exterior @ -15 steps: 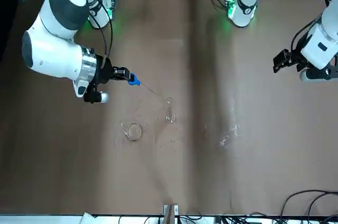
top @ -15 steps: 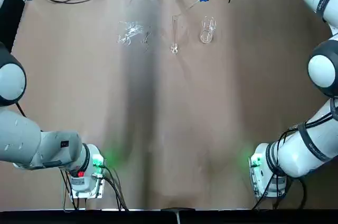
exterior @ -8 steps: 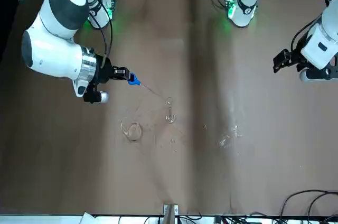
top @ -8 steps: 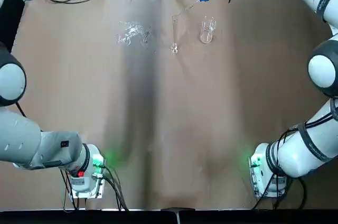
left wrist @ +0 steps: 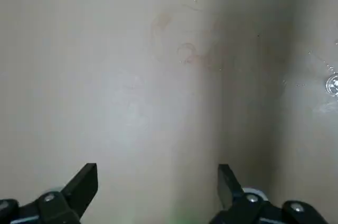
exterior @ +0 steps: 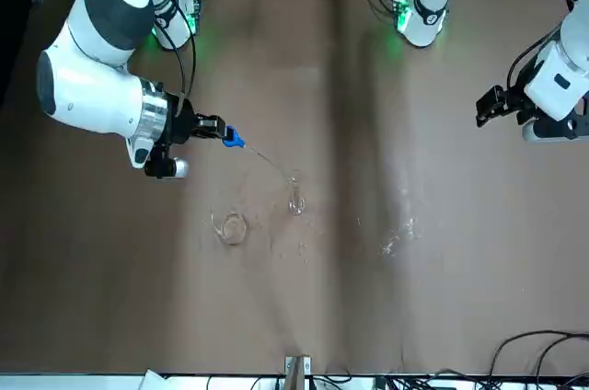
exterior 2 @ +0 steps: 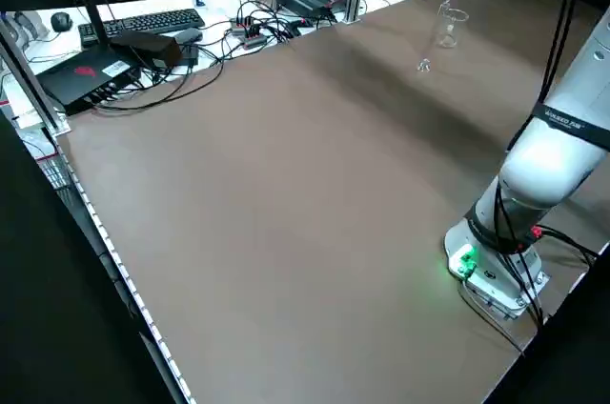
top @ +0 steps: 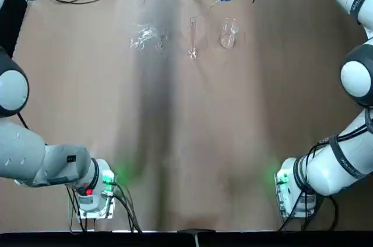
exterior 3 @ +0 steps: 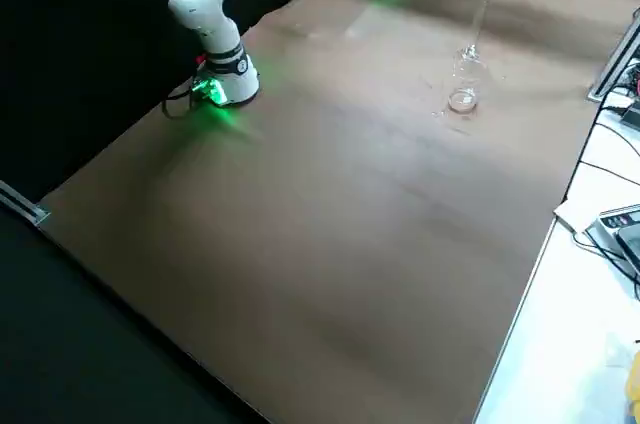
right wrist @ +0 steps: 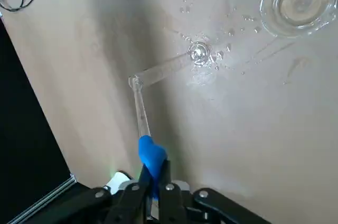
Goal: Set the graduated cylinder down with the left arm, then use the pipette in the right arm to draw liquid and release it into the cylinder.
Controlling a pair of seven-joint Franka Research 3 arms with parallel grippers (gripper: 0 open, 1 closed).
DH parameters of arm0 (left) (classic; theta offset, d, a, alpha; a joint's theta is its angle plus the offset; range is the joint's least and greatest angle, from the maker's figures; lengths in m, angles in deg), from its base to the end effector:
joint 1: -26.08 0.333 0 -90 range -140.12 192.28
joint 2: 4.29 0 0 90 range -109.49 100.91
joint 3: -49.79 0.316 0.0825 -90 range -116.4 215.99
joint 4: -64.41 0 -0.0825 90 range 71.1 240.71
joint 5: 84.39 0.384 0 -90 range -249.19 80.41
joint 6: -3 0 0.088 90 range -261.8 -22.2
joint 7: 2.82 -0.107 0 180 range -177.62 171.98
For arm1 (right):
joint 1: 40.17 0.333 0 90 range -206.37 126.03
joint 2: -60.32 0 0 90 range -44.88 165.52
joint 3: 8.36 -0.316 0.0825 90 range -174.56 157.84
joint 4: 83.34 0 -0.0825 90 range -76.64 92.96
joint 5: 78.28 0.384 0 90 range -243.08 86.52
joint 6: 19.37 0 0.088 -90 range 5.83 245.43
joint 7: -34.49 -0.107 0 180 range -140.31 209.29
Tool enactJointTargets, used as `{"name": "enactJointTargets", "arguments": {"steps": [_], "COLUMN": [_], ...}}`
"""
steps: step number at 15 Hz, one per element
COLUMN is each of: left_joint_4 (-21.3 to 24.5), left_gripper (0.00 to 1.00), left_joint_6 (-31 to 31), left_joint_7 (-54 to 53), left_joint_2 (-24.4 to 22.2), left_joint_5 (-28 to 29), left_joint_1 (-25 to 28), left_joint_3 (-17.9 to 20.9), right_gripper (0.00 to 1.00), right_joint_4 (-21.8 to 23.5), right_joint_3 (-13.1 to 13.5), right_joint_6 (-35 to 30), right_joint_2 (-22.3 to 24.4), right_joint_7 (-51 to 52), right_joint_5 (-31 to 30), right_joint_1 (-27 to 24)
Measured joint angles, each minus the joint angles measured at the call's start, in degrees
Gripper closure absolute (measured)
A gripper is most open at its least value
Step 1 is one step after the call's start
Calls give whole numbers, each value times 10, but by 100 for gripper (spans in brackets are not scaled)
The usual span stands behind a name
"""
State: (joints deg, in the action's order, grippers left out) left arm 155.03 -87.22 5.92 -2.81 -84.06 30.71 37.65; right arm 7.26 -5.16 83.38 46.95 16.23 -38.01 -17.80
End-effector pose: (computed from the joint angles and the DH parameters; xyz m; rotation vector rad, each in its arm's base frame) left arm 0.5571 -0.0713 0.6056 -3.1361 -0.0335 0.0500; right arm 0.5819 0.2640 0.5189 -2.4891 0.1886 0.3029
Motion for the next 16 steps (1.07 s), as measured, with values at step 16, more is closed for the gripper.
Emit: {"name": "enactJointTargets", "arguments": {"steps": [16], "left_joint_4": [0], "left_gripper": [0], "left_joint_6": [0], "left_joint_7": [0], "left_joint_2": [0], "left_joint_5": [0], "left_joint_1": [0], "left_joint_3": [0], "right_gripper": [93], "right_joint_4": [-11], "right_joint_3": [11], "right_joint_6": [-37], "right_joint_2": [12], "right_joint_7": [-1], "right_joint_5": [16], "right_joint_1": [-12]}}
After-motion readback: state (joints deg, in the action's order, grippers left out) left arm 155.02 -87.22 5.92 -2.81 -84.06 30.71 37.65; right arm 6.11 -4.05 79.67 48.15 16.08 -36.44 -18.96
